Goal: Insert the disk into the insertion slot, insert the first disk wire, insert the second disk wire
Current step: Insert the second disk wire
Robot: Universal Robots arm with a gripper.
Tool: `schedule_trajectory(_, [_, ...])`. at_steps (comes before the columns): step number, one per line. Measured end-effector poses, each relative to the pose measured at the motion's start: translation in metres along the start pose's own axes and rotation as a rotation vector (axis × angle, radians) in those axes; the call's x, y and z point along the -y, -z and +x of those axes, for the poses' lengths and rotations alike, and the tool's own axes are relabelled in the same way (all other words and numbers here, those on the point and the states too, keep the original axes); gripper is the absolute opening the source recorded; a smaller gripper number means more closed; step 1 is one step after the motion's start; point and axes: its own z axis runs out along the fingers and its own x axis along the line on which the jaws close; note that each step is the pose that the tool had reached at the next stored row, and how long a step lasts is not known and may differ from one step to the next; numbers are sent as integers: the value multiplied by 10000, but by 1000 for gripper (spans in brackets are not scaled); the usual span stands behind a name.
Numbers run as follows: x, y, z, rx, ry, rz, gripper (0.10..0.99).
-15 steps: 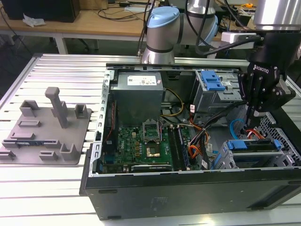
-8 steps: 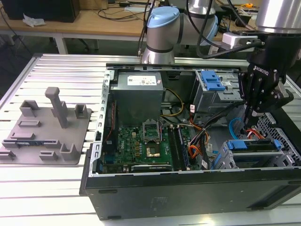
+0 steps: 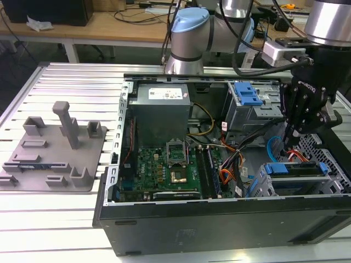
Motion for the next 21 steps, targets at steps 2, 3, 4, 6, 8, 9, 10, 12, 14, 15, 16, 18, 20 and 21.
schedule_trajectory(2, [7,15,61,572,-6,-102,161])
schedule_trajectory(3, [44,13,87,785,-4,-175,161])
schedule_trajectory(4, [62,11,96,834,-4,-191,161])
schedule_trajectory(6, [101,7,114,936,-4,-211,161])
schedule_trajectory(8, [127,4,133,1036,-5,-220,161])
schedule_trajectory(9, [126,1,147,1072,-32,-223,161])
schedule_trajectory(10, [126,0,156,1091,-64,-225,161])
schedule_trajectory(12, [125,-6,189,1153,-132,-229,161])
schedule_trajectory(14, [124,-9,212,1202,-166,-230,161])
schedule_trajectory(15, [123,-12,233,1275,-200,-231,161])
schedule_trajectory(16, [122,-15,257,1389,-231,-229,161])
schedule_trajectory(18, [121,-19,280,1493,-257,-228,161])
schedule_trajectory(20, [118,-25,320,1662,-301,-225,161])
schedule_trajectory(21, [118,-29,343,1712,-317,-225,161])
